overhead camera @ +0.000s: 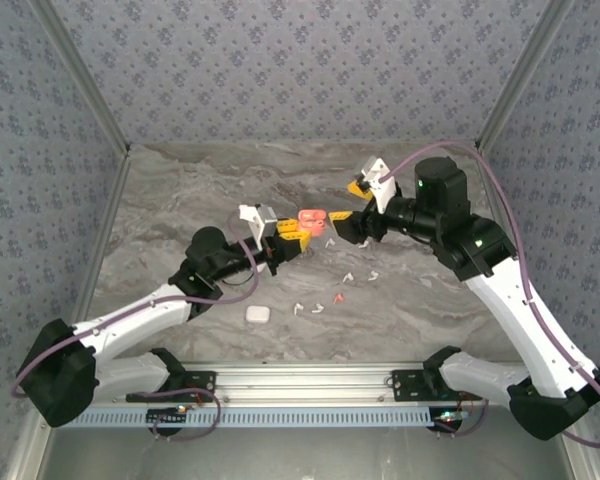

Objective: Insert wireless bluetooth earbuds into charging case

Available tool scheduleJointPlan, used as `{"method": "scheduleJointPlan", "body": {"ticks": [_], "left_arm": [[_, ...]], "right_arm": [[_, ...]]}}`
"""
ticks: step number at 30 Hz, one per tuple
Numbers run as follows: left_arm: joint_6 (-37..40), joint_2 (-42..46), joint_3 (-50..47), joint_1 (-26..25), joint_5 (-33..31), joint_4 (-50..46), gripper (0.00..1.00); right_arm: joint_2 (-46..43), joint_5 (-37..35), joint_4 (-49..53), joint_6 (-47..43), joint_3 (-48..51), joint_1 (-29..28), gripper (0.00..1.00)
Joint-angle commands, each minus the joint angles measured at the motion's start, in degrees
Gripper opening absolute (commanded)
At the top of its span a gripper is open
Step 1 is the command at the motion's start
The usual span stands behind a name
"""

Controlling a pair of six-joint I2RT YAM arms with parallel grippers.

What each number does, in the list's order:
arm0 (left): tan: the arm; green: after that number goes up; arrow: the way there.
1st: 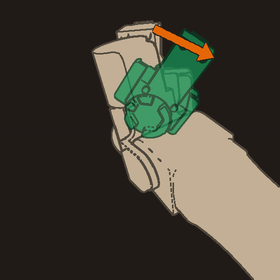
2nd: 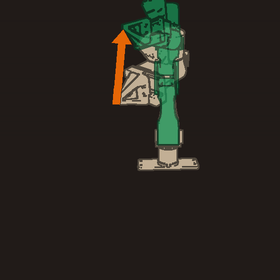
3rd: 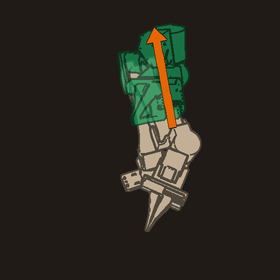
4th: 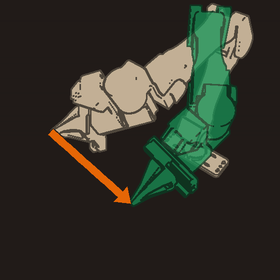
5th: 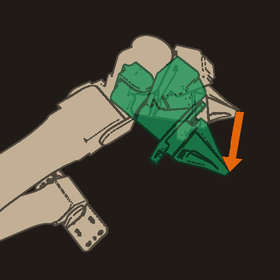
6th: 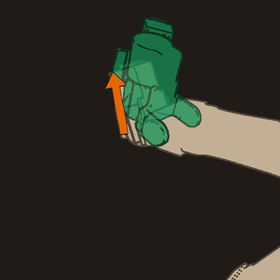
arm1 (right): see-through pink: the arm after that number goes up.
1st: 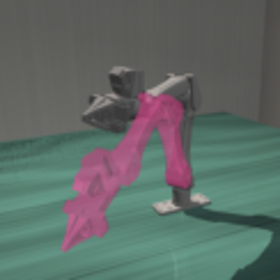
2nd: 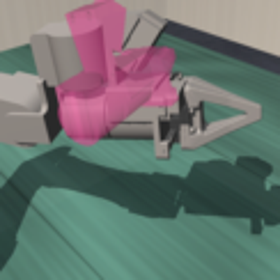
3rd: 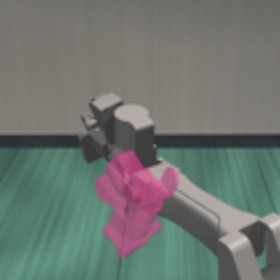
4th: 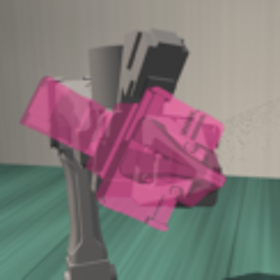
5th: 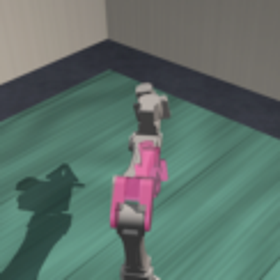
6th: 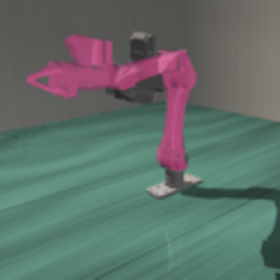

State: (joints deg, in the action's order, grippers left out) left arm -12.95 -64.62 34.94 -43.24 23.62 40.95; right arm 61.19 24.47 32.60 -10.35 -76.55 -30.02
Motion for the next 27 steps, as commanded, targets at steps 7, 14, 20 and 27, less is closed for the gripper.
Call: {"method": "scheduleJointPlan", "body": {"ticks": [7,14,20,27], "left_arm": [[8.77,8.63,1.16,-0.34,-7.74,-0.11,0.00],[11.20,11.50,3.41,-0.31,-5.55,-0.95,0.00],[10.53,11.44,3.75,-0.27,-3.85,-0.16,0.00],[8.82,9.57,3.89,-0.34,-2.76,2.49,0.00]], "right_arm": [[-2.59,-3.51,-2.17,15.85,17.43,3.04,0.71],[-0.41,-3.74,-8.35,25.20,32.00,2.69,0.65],[5.09,-4.08,-13.97,27.62,39.24,1.25,0.60],[13.72,-5.45,-19.53,27.74,40.96,-1.87,0.56]]}}
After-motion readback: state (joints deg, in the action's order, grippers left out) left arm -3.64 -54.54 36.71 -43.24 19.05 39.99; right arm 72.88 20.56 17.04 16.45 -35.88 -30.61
